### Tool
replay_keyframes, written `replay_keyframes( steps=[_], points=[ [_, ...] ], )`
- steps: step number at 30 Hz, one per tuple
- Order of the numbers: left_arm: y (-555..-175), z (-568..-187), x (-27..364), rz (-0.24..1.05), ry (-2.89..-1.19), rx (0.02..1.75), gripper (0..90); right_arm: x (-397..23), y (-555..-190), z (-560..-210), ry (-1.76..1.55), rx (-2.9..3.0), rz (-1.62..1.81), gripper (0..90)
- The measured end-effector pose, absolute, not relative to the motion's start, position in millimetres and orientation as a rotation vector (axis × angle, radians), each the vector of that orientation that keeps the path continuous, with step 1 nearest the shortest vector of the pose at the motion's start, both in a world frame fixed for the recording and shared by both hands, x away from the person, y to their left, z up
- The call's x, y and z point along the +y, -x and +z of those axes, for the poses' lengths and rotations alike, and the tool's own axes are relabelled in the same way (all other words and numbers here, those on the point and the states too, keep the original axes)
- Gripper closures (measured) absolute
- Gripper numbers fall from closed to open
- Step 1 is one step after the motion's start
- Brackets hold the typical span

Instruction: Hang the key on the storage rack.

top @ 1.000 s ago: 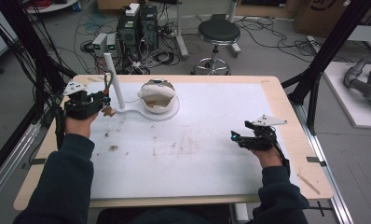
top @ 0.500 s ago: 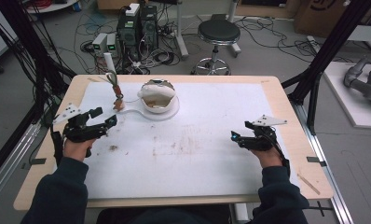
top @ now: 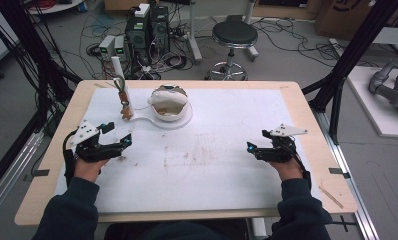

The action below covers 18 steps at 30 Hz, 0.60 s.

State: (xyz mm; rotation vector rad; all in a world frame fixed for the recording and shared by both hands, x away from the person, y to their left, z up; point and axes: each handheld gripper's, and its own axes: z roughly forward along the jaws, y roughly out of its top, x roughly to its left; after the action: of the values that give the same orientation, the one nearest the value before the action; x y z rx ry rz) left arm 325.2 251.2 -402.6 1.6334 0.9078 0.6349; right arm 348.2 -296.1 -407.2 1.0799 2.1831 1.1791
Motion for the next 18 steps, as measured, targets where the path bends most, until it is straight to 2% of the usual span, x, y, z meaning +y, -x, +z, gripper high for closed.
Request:
replay_keyframes(
  steps=[18],
  points=[
    [-323.1, -410.6, 251.5, 0.601, -1.654, 0.922, 19.3, -299.5, -342.5, -404.4, -1.099, 2.144, 1.197, 21.8]
  ],
)
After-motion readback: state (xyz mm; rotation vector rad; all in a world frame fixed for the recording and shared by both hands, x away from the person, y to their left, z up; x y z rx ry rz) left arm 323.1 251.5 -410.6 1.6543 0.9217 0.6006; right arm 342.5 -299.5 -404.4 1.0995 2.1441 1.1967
